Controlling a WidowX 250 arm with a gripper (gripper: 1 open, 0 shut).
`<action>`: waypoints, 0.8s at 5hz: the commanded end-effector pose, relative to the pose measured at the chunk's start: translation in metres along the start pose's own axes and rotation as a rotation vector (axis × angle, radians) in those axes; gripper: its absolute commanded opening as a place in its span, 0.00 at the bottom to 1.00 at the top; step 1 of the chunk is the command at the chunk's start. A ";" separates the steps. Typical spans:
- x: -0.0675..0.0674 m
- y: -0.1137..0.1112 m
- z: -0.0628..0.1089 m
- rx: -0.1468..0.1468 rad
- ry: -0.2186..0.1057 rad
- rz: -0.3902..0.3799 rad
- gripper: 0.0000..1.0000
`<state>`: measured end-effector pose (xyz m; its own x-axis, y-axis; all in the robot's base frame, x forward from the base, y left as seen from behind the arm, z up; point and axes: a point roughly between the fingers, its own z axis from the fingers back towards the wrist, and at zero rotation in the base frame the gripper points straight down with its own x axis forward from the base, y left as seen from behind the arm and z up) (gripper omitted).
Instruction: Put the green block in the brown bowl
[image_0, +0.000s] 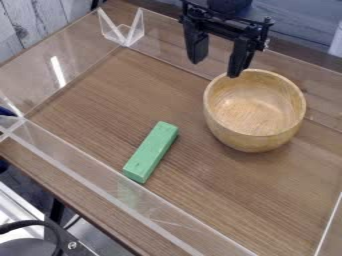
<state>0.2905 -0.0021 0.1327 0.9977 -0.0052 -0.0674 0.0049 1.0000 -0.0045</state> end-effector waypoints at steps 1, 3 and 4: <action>-0.006 0.003 -0.008 0.003 0.018 -0.008 1.00; -0.050 0.026 -0.029 0.019 0.011 -0.037 1.00; -0.063 0.039 -0.043 0.033 0.001 -0.042 1.00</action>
<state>0.2189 0.0348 0.0815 0.9916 -0.0400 -0.1231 0.0419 0.9990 0.0126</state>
